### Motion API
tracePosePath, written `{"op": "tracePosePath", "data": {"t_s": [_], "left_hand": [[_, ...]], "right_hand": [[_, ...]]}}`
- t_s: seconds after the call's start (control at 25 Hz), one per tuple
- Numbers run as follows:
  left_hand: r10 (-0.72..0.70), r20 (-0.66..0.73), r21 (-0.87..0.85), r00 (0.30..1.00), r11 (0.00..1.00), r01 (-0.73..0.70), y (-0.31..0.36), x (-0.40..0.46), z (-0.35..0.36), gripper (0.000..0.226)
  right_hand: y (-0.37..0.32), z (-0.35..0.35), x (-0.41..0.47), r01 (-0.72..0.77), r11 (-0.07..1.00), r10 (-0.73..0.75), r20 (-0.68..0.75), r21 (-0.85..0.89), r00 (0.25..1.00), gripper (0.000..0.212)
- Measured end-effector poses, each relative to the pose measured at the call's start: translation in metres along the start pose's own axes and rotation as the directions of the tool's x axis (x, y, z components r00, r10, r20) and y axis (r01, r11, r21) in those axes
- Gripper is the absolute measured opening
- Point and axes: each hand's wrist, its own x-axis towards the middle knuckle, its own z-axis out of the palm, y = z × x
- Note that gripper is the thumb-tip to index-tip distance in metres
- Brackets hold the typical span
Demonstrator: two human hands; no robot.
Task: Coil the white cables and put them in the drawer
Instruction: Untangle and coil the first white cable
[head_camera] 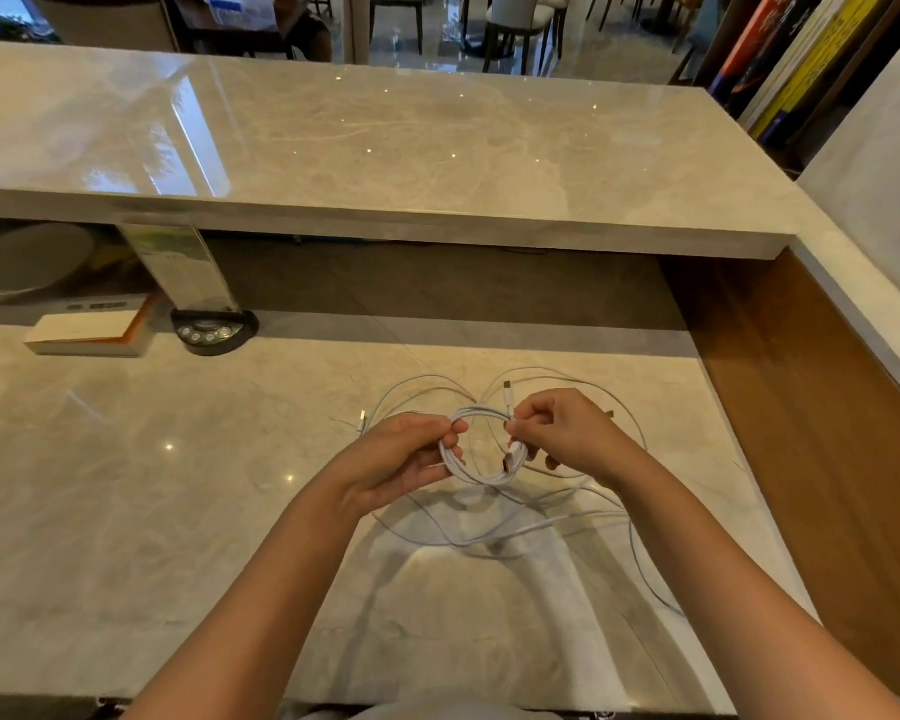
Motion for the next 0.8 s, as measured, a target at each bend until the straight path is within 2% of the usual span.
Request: {"op": "tracePosePath", "data": {"t_s": [0.16,0.24,0.32,0.4,0.56,0.68,0.8], "left_hand": [[-0.012,-0.063,-0.059,0.998,0.998,0.008,-0.004,-0.005,-0.026,0.019],[0.028,-0.112,-0.04,0.993,0.999,-0.033,-0.002,-0.01,-0.043,0.02],[0.082,-0.224,0.017,0.971,0.997,-0.081,0.002,-0.017,-0.066,0.021],[0.141,-0.368,0.093,0.919,0.989,-0.115,0.008,-0.021,-0.09,0.019],[0.236,-0.618,0.248,0.75,0.964,-0.1,0.017,-0.028,-0.137,0.012],[0.266,-0.697,0.272,0.666,0.957,-0.098,0.013,-0.028,-0.165,0.01],[0.261,-0.754,0.244,0.602,0.963,-0.112,-0.001,-0.024,-0.188,0.006]], "right_hand": [[0.004,0.022,0.017,-0.154,0.956,0.141,0.068,0.251,0.988,0.007],[-0.001,0.04,0.027,-0.181,0.927,0.153,0.109,0.33,0.982,0.006],[-0.013,0.064,0.042,-0.183,0.91,0.138,0.145,0.373,0.98,0.004],[-0.03,0.089,0.059,-0.181,0.911,0.117,0.188,0.372,0.975,0.004],[-0.063,0.139,0.103,-0.155,0.962,0.125,0.142,0.224,0.982,0.01],[-0.077,0.174,0.137,-0.041,0.999,0.043,0.086,-0.022,0.995,0.008],[-0.085,0.2,0.159,0.109,0.975,-0.08,0.153,-0.194,0.985,0.012]]}}
